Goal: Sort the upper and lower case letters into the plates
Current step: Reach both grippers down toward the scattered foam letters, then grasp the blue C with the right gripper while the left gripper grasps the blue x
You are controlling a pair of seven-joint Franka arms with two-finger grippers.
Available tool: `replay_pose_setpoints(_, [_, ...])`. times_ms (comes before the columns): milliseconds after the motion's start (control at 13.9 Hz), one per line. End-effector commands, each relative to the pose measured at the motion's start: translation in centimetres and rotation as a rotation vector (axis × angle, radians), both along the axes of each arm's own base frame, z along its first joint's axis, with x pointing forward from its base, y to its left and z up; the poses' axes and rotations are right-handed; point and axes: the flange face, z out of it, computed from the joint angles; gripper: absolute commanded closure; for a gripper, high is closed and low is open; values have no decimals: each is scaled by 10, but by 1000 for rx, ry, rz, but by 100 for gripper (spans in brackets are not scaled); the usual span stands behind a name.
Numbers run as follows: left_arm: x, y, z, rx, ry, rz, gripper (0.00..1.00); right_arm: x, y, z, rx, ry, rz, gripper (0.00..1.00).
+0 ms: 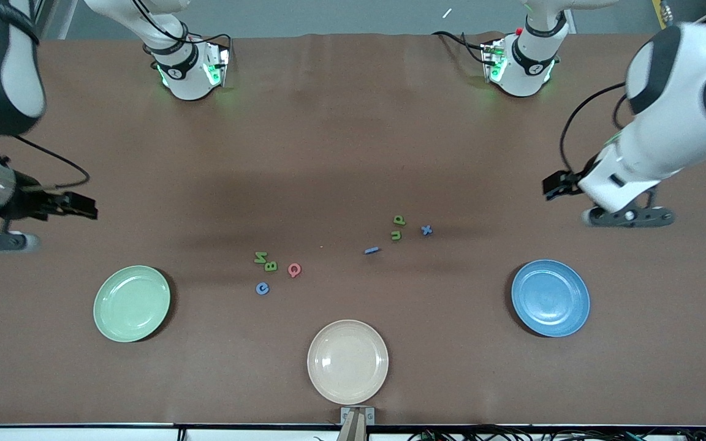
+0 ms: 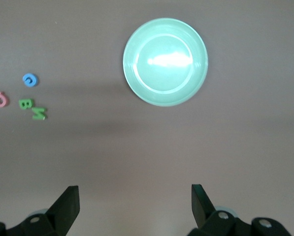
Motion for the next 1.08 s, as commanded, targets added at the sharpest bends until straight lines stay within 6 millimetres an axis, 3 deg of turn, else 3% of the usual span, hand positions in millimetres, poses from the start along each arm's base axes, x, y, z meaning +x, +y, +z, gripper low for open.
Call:
replay_pose_setpoints(0, [-7,-46,-69,-18,-40,51,0,24,24,-28,47,-46,22,0])
replay_pose_setpoints(216, [-7,-110,-150,-33,-22,138,1,48,79,-123,87,-2,-8,0])
replay_pose_setpoints(359, [-9,-139,-192,-5,-30,216,8,59,113,-159,113,-43,-116,0])
replay_pose_setpoints(431, [-9,-148,-212,20,-22,249,10,59,143,-179,103,-58,-136,0])
replay_pose_setpoints(575, [-16,-175,-244,30,-23,321,12,62,177,-202,95,-119,-273,0])
replay_pose_setpoints(647, [-15,-177,-254,21,-30,348,13,60,192,-215,85,-128,-325,0])
replay_pose_setpoints(790, [-18,-179,-270,21,-18,353,16,62,200,-237,76,-141,-453,0])
replay_pose_setpoints(1006, [-31,-203,-292,-5,-31,373,21,56,227,-267,52,-157,-507,0])
